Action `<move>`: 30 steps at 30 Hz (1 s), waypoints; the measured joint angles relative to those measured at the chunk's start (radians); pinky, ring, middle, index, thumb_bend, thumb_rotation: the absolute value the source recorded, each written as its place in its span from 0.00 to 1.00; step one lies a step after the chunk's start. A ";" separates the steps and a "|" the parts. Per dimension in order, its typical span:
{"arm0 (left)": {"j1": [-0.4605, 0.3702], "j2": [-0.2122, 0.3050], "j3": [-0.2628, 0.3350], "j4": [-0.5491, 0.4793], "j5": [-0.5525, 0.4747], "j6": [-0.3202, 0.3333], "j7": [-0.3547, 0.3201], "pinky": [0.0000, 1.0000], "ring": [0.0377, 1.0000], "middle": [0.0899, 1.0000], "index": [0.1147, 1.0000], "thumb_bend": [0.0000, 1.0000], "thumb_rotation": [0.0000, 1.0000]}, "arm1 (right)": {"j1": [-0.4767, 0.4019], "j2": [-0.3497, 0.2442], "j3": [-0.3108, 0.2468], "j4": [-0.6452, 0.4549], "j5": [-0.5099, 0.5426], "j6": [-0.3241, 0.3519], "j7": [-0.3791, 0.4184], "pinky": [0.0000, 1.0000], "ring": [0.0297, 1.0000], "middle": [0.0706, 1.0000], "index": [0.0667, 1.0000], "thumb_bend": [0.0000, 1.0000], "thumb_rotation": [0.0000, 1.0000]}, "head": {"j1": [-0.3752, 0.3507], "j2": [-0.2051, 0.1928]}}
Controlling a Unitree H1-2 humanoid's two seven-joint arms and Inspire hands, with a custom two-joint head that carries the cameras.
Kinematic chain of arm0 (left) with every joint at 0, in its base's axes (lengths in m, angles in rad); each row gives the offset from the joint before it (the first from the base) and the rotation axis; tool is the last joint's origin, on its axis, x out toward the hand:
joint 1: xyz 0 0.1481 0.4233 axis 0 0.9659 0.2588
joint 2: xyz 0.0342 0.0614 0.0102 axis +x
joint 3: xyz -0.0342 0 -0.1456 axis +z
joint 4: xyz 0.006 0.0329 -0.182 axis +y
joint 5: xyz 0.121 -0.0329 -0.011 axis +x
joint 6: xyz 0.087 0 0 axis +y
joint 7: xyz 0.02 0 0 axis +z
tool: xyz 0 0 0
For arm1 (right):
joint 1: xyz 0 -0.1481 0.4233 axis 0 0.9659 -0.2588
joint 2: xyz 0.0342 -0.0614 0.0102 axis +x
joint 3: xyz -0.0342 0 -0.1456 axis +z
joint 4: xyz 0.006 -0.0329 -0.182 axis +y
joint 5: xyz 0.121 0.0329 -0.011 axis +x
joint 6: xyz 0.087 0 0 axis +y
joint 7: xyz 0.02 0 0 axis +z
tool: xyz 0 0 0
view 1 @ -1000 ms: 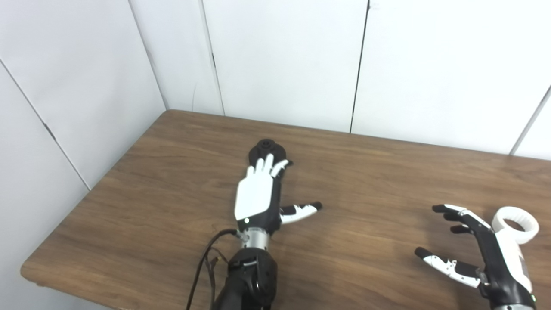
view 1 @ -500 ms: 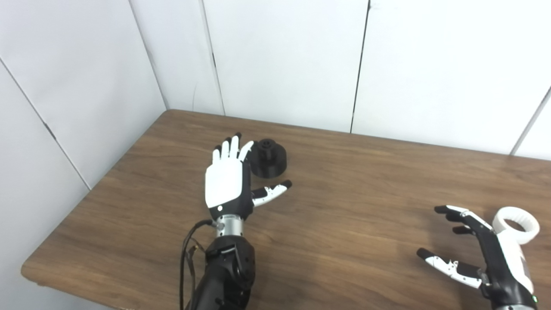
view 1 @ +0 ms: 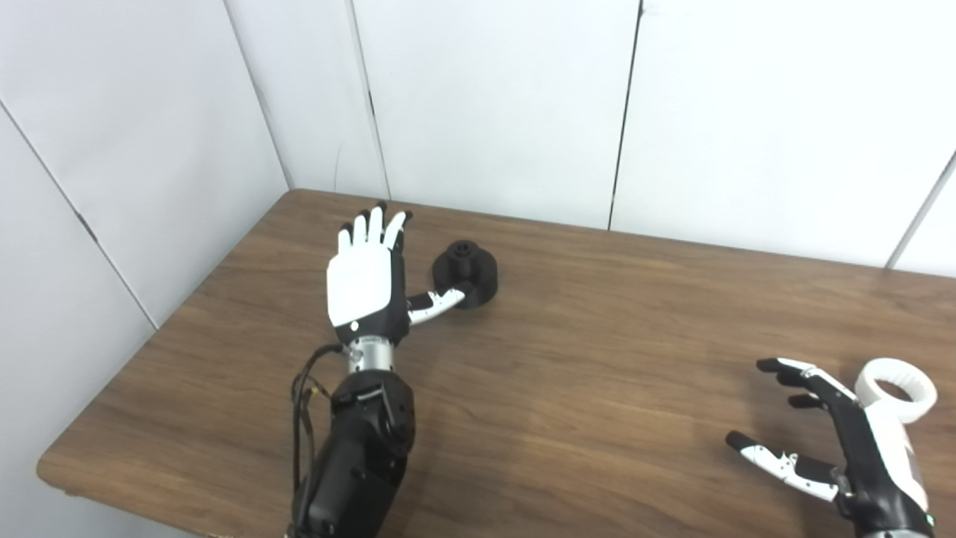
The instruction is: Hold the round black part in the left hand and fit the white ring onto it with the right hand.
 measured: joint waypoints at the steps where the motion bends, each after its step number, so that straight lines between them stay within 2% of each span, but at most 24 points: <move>1: -0.008 0.013 -0.006 0.006 -0.007 -0.001 -0.022 1.00 1.00 1.00 0.86 1.00 0.51 | 0.000 0.000 0.000 0.000 0.000 0.000 0.000 0.67 0.76 0.77 0.70 0.70 0.20 | -0.002 0.002; 4: -0.031 0.048 -0.019 0.046 -0.041 -0.008 -0.067 1.00 1.00 1.00 0.84 1.00 0.51 | 0.000 0.000 -0.001 0.000 0.000 0.000 0.000 0.67 0.76 0.77 0.70 0.70 0.19 | -0.002 0.003; 7: -0.064 0.071 -0.035 0.130 -0.084 -0.038 -0.101 1.00 1.00 1.00 0.84 1.00 0.55 | -0.001 0.000 -0.003 0.000 0.001 -0.002 0.000 0.66 0.75 0.77 0.70 0.70 0.21 | -0.008 0.006; 11: -0.086 0.092 -0.058 0.205 -0.107 -0.045 -0.119 1.00 1.00 1.00 0.84 1.00 0.57 | 0.000 -0.002 -0.006 0.000 0.001 -0.007 0.000 0.66 0.75 0.77 0.70 0.70 0.21 | -0.009 0.008; 23: -0.109 0.110 -0.106 0.261 -0.123 -0.044 -0.150 1.00 1.00 1.00 0.83 1.00 0.61 | 0.001 -0.004 -0.013 -0.004 -0.006 -0.008 -0.005 0.65 0.75 0.77 0.70 0.69 0.25 | -0.009 0.015; 30: -0.109 0.110 -0.123 0.268 -0.123 -0.038 -0.169 1.00 1.00 1.00 0.83 1.00 0.61 | 0.001 -0.010 -0.017 -0.004 0.005 -0.032 -0.005 0.65 0.76 0.78 0.69 0.68 0.24 | -0.009 0.015</move>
